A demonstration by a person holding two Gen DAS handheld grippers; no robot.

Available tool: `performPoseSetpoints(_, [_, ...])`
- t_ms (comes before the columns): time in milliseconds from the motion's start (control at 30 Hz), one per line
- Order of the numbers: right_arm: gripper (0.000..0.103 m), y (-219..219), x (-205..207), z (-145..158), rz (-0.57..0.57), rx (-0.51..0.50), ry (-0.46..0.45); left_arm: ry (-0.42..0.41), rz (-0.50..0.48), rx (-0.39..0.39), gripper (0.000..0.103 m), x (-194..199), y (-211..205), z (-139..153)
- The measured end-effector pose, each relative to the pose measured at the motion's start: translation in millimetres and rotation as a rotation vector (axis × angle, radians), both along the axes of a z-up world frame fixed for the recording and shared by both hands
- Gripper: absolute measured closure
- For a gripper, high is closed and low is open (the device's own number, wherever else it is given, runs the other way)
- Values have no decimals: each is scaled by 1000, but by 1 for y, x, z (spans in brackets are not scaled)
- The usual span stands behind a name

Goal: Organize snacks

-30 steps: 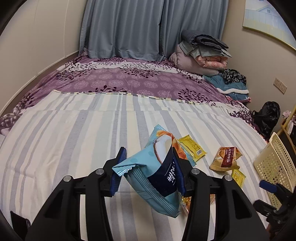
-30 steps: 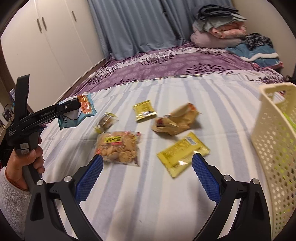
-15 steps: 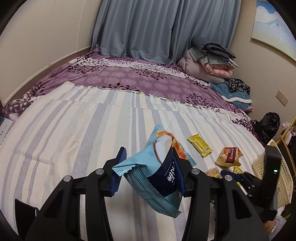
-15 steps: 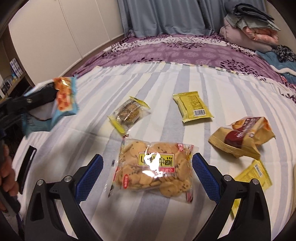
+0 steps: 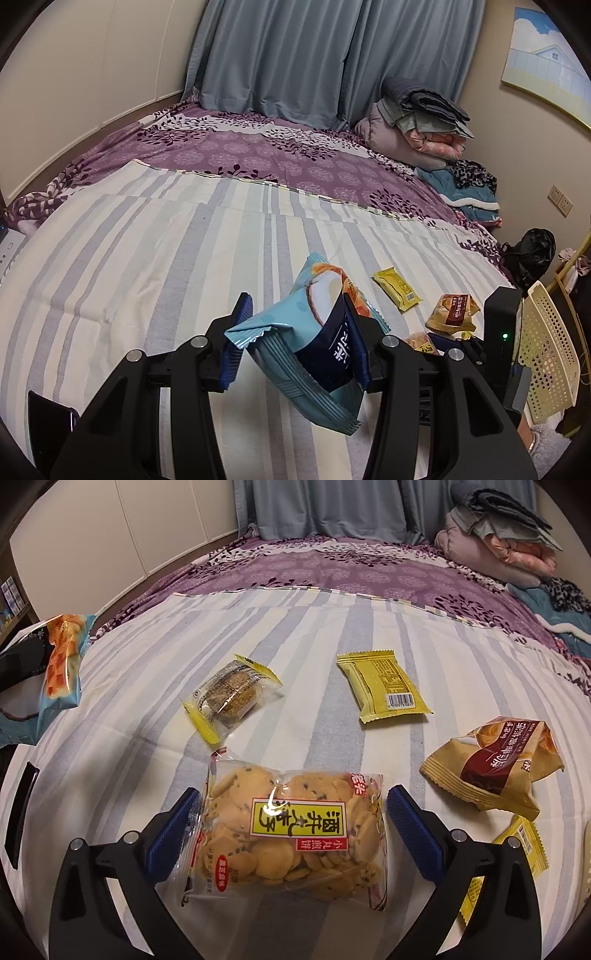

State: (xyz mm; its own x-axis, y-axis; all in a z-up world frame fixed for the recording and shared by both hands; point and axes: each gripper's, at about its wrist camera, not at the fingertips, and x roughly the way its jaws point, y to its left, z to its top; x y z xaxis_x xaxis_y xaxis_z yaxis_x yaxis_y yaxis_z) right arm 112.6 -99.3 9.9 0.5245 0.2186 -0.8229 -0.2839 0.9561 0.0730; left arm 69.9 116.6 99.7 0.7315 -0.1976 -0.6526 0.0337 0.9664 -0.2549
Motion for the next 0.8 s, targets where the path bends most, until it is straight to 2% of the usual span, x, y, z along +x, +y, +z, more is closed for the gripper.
performPoseSetpoints(167, [6, 8, -3, 0, 3, -62, -16, -10, -6, -1, 54, -3, -3, 4])
performPoseSetpoints(333, [20, 11, -13, 8, 19, -109, -64, -33, -8, 4, 54, -7, -4, 13])
performPoseSetpoints(567, [23, 2, -27, 14, 24, -67, -61, -20, -1, 5, 53, -12, -2, 11])
performPoseSetpoints(700, [23, -7, -37, 17, 17, -30, -56, 46, -8, 7, 25, -6, 2, -9])
performPoseSetpoints(733, [23, -9, -40, 18, 16, -24, -56, 70, -10, 7, 20, -5, 3, -16])
performPoseSetpoints(800, [23, -12, -46, 18, 13, -14, -51, 101, -16, 15, 18, -4, 2, -27])
